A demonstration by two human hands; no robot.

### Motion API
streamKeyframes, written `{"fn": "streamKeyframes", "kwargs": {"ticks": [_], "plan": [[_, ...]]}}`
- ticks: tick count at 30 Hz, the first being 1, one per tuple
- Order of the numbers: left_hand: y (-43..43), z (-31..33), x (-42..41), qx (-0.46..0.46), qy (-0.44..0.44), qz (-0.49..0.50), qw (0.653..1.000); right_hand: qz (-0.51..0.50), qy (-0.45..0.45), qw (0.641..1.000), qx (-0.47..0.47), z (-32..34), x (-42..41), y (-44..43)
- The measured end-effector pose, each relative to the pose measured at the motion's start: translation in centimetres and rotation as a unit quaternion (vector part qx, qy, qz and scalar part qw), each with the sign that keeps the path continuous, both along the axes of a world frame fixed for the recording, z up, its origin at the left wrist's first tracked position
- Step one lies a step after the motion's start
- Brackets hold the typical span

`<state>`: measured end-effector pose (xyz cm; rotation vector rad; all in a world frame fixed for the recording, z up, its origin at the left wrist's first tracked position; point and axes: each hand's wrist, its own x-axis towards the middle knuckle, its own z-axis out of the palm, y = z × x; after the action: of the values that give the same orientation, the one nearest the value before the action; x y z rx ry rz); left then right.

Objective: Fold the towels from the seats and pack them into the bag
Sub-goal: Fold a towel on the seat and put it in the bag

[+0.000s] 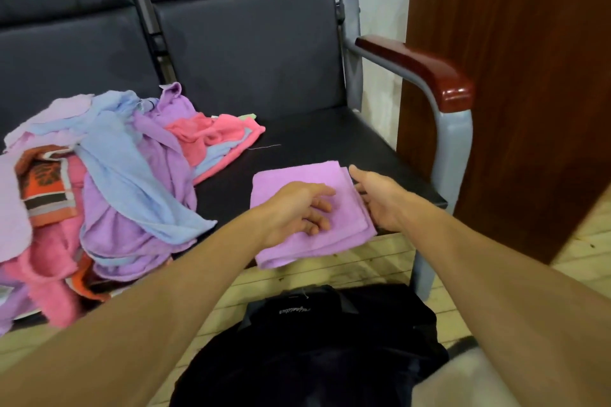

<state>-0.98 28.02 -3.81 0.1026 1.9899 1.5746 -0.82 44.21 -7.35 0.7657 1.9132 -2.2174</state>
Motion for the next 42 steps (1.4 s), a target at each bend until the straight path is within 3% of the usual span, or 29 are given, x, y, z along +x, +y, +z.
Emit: {"fn": "streamKeyframes", "kwargs": {"ticks": [4,6,14,18,21,24,27,29,32,36,42], "plan": [[-3.7,-1.1,0.7,0.002,0.119,0.080,0.990,-0.010,-0.003,0.984,0.179,-0.6,-0.1,-1.1],[-5.7,-1.8,1.0,0.020,0.136,0.119,0.983,0.001,0.006,0.967,0.254,-0.2,0.3,-1.8],[-9.1,-1.7,2.1,0.090,0.084,0.183,0.975,0.097,0.125,0.950,0.269,4.8,3.5,-6.9],[-9.2,-2.0,2.4,0.111,0.042,0.260,0.958,0.083,0.177,0.957,0.214,7.0,4.8,-9.0],[-9.6,-2.0,3.7,0.153,-0.025,0.282,0.947,0.061,0.195,0.976,0.076,6.9,6.0,-10.6],[-11.0,-2.3,5.2,0.265,-0.124,0.209,0.933,0.083,0.181,0.972,-0.123,5.6,7.5,-11.5],[-12.9,-3.4,6.9,0.326,-0.191,0.161,0.912,0.081,0.156,0.973,-0.153,3.9,8.9,-11.8],[-14.1,-4.6,7.8,0.299,-0.186,0.149,0.924,0.076,0.141,0.978,-0.136,2.8,9.9,-11.8],[-15.8,-6.2,8.7,0.174,-0.125,0.162,0.963,0.050,0.112,0.985,-0.122,0.8,11.5,-11.6],[-17.2,-8.9,10.3,0.023,-0.013,0.158,0.987,0.071,0.077,0.991,0.086,-3.3,13.1,-11.8],[-18.5,-15.8,10.7,-0.194,0.068,0.003,0.979,0.179,0.019,0.966,0.186,-11.7,14.9,-12.7]]}}
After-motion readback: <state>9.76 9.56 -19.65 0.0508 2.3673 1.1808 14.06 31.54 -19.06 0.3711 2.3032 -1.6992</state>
